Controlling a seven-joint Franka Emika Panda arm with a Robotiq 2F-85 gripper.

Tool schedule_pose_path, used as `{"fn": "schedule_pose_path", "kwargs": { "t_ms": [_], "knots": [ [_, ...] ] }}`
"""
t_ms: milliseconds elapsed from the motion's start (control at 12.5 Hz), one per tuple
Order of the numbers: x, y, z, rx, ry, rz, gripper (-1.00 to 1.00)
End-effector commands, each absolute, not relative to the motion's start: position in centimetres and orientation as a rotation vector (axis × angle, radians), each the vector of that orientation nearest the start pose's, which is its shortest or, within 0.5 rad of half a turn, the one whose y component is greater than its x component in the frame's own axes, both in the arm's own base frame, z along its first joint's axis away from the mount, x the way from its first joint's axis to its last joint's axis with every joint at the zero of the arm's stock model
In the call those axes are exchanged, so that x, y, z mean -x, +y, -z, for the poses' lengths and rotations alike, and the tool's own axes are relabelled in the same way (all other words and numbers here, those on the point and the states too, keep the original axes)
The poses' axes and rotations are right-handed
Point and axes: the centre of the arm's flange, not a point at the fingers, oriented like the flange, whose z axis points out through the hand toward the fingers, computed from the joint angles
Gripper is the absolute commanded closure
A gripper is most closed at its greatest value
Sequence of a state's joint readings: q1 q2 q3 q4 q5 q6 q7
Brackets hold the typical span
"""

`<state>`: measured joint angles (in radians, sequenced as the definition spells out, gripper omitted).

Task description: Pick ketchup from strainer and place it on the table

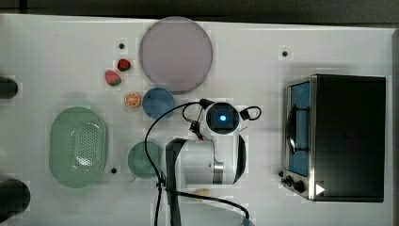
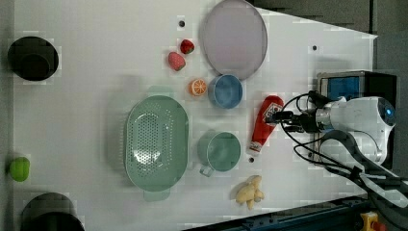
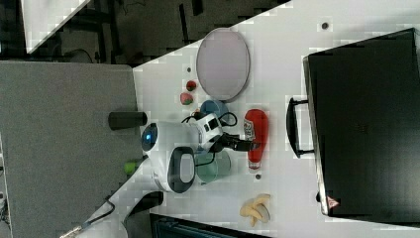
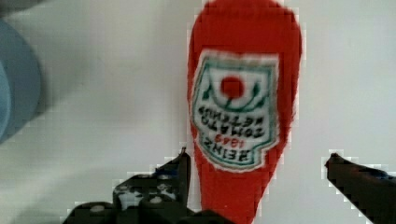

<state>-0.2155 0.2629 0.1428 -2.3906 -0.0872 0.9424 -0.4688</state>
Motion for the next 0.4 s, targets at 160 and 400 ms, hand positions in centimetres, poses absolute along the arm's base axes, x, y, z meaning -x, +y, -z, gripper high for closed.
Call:
{"fn": "schedule_pose_path", "kwargs": {
  "t_ms": [160,400],
  "knots": [
    [-53.9,-3.9,-32.6,3.104,0.67,0.059,-1.0],
    [-55.5,-3.9,-41.0,3.052,0.996,-0.029,-1.0]
  ]
}}
